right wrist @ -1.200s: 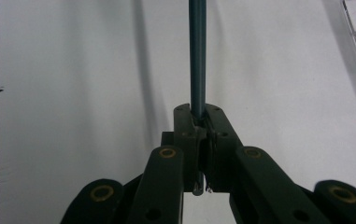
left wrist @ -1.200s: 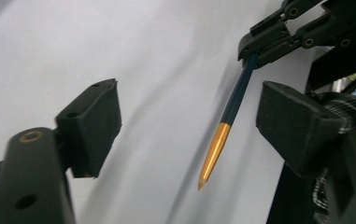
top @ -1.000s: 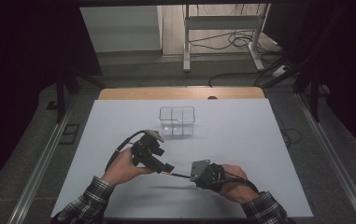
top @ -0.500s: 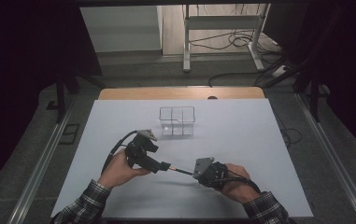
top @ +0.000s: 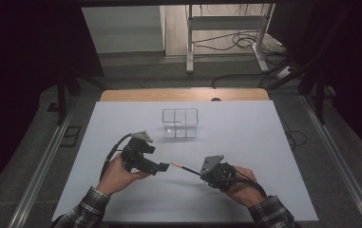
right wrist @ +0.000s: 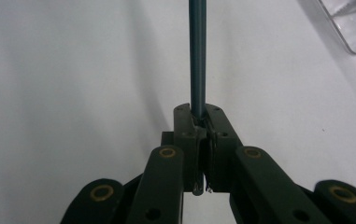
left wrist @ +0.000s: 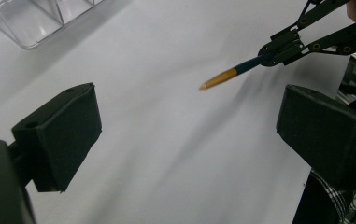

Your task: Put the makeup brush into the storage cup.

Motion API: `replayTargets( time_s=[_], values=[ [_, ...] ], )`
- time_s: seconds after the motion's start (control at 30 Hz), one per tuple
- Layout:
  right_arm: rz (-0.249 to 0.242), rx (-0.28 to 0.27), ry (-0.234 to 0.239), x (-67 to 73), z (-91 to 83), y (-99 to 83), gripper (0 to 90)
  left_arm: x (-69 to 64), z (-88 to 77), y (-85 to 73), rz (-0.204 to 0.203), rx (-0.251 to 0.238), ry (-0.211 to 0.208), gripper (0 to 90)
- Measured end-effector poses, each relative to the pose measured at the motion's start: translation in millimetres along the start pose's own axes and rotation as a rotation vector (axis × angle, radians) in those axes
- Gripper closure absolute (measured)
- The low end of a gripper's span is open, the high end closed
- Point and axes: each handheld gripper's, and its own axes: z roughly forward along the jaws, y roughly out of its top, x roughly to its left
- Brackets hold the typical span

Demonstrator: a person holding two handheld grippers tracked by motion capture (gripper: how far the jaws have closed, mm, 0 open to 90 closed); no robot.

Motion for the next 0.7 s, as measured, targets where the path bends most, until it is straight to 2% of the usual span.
replayTargets(
  time_s=[0.47, 0.6, 0.7],
  values=[
    [0.100, -0.025, -0.022, -8.8, -5.0, -4.8, 85.0, -1.2, 5.4, -10.9, -0.011, -0.056, -0.032, 6.8],
    [0.133, -0.046, -0.019, -10.3, -6.5, -5.6, 85.1, -1.7, 8.5, -14.2, -0.039, -0.077, -0.058, 8.7],
    [0.157, -0.057, -0.014, -10.5, -7.1, -5.6, 85.0, -1.9, 11.3, -16.2, -0.049, -0.086, -0.062, 9.3]
  ],
)
